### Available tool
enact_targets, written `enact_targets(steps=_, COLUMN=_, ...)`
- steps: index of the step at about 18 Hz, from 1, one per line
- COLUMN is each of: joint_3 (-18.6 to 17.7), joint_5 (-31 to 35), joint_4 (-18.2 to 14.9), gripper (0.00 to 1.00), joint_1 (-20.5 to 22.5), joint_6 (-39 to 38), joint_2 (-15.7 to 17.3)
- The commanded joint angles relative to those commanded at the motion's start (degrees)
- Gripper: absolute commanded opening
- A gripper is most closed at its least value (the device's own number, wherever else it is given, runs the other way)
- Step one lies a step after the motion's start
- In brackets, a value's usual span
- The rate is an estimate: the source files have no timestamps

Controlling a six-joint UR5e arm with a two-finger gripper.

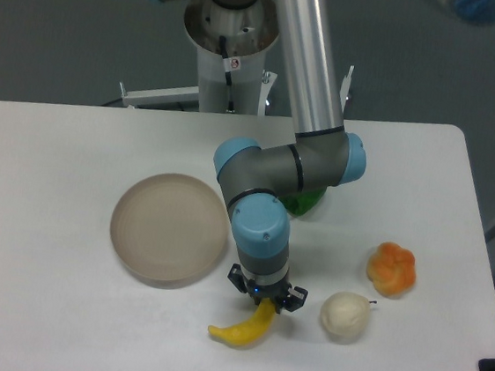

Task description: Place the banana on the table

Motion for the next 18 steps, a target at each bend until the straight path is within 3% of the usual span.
enact_targets(steps=1, joint_3=0.3, joint_5=0.0, joint_4=0.0, gripper=0.81, joint_1=0.0, joint_6=0.0, joint_2=0.1)
enact_targets(steps=2, joint_3=0.6, joint_5=0.0, joint_4=-0.1, gripper=1.0, joint_1=0.1, joint_6=-0.1, joint_2=0.3)
enact_targets(steps=6, joint_3=1.9, joint_5=-0.1, joint_4=-0.2, gripper=1.0, joint_1=1.2, joint_6=0.0, joint_2=2.4)
enact_targets(steps=12, joint_3=7.5, joint_5=-0.2, joint_4=-0.1, gripper=1.0, joint_1=4.4, joint_6=1.7, joint_2=3.3)
enact_targets(steps=18, joint_3=9.1, joint_5=-0.4, joint_4=-0.1, gripper=1.0, joint_1=12.2, joint_6=21.8, joint_2=3.5)
